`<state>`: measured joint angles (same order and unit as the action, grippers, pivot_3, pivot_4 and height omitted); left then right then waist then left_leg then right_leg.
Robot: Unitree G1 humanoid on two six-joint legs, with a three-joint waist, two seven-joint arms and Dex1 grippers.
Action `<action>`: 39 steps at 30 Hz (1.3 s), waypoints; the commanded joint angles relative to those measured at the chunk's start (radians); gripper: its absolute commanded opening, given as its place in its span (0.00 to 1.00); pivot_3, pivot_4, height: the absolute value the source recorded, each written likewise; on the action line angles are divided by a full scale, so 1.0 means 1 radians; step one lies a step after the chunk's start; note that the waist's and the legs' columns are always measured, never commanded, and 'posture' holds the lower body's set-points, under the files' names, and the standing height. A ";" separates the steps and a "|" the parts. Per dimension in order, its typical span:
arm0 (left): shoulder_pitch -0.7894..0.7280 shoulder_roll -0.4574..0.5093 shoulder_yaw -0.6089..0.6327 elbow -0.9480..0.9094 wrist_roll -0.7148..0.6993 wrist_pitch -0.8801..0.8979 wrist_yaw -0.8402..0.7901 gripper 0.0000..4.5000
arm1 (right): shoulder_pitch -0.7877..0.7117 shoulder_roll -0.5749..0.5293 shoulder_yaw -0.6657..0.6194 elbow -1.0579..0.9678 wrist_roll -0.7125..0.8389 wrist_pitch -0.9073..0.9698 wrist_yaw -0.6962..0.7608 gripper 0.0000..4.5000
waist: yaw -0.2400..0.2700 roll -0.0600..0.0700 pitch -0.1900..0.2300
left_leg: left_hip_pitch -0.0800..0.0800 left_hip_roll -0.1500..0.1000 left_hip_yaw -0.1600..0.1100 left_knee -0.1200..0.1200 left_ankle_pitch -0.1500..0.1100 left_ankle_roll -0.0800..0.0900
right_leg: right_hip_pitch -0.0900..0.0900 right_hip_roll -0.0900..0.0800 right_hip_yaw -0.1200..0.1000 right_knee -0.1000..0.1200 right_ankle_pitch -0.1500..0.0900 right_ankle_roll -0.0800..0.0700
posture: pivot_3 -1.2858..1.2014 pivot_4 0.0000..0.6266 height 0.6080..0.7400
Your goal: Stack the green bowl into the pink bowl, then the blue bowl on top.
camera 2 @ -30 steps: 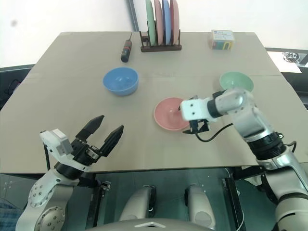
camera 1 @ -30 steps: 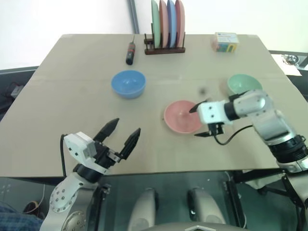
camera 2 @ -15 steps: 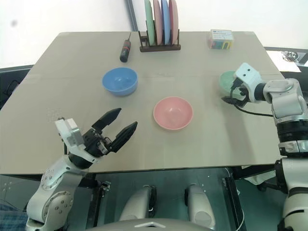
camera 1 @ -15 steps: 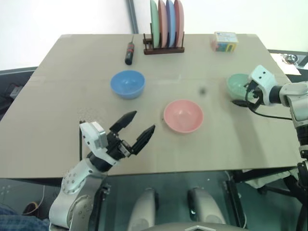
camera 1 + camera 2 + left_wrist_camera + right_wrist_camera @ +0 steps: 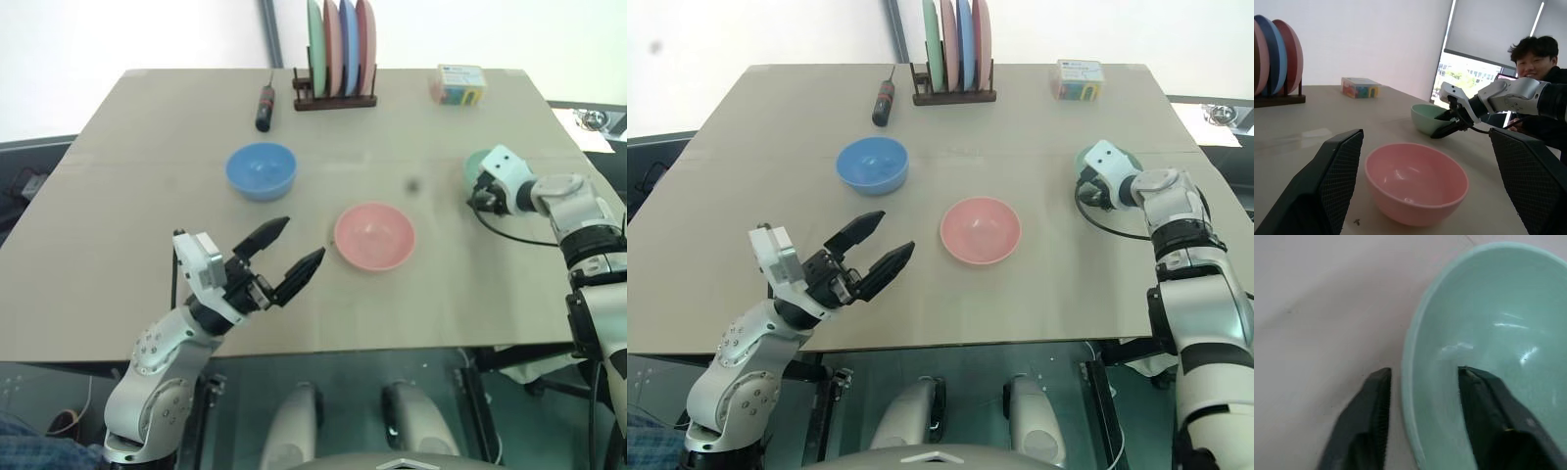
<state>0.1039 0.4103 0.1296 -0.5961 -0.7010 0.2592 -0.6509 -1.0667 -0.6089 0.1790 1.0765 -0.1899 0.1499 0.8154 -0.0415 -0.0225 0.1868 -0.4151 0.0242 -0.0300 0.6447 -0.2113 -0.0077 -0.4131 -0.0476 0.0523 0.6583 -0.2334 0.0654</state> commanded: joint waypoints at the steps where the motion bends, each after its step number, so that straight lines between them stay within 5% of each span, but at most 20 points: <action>1: 0.008 0.006 -0.001 -0.038 -0.007 -0.008 -0.004 0.97 | -0.040 -0.007 -0.008 0.014 -0.005 -0.036 0.001 0.17 | 0.000 0.000 0.000 | 0.000 0.000 0.000 0.000 0.000 0.000 | 0.000 0.000 0.000 0.000 0.000 0.000 | 0.52 0.24 1.00; 3: 0.010 0.007 0.000 -0.040 -0.009 -0.008 -0.004 0.97 | -0.041 -0.004 -0.010 0.018 -0.004 -0.041 0.006 0.01 | -0.001 0.000 0.000 | 0.000 0.000 0.000 0.000 0.000 0.000 | 0.000 0.000 0.000 0.000 0.000 0.000 | 0.52 0.24 1.00; 10: 0.022 0.012 0.006 -0.045 -0.014 -0.009 -0.006 0.97 | -0.022 -0.008 0.008 -0.064 -0.014 -0.084 0.055 0.01 | -0.002 0.000 0.000 | 0.000 0.000 0.000 0.000 0.000 0.000 | 0.000 0.000 0.000 0.000 0.000 0.000 | 0.52 0.24 1.00; 22: 0.044 0.051 0.043 -0.028 -0.033 -0.002 -0.032 0.97 | 0.227 -0.031 0.079 -1.253 0.196 0.312 0.378 0.01 | 0.007 0.002 0.001 | -0.001 0.001 -0.003 -0.002 0.000 0.000 | -0.001 0.000 -0.003 0.000 0.000 0.000 | 0.52 0.24 1.00; 30: 0.039 0.063 0.048 -0.014 -0.036 0.002 -0.043 0.97 | 0.291 -0.035 0.183 -1.477 0.197 0.379 0.366 0.01 | 0.007 0.002 0.001 | -0.001 0.001 -0.003 0.000 0.000 0.000 | 0.000 0.000 -0.004 0.000 -0.003 -0.003 | 0.52 0.24 1.00; 37: 0.020 0.075 0.059 -0.004 -0.037 0.014 -0.041 0.97 | 0.286 -0.039 0.155 -1.484 0.241 0.454 0.344 0.61 | 0.006 0.002 0.001 | -0.001 0.001 -0.003 0.000 0.000 0.000 | 0.000 0.000 -0.004 0.000 -0.003 -0.004 | 0.52 0.24 1.00; 39: 0.003 0.096 0.063 0.007 -0.019 0.041 -0.019 0.97 | 0.284 -0.015 0.063 -1.500 0.343 0.595 0.325 0.79 | 0.007 0.002 0.001 | -0.001 0.001 -0.003 0.000 0.000 0.000 | 0.000 0.000 -0.004 0.000 -0.003 -0.004 | 0.52 0.24 1.00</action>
<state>0.1206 0.4858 0.1670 -0.5784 -0.7241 0.2848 -0.6853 -0.7675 -0.6342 0.3478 -0.3750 0.0772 0.6494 1.1631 -0.0347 -0.0205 0.1880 -0.4159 0.0248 -0.0334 0.6448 -0.2113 -0.0078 -0.4135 -0.0477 0.0484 0.6588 -0.2360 0.0618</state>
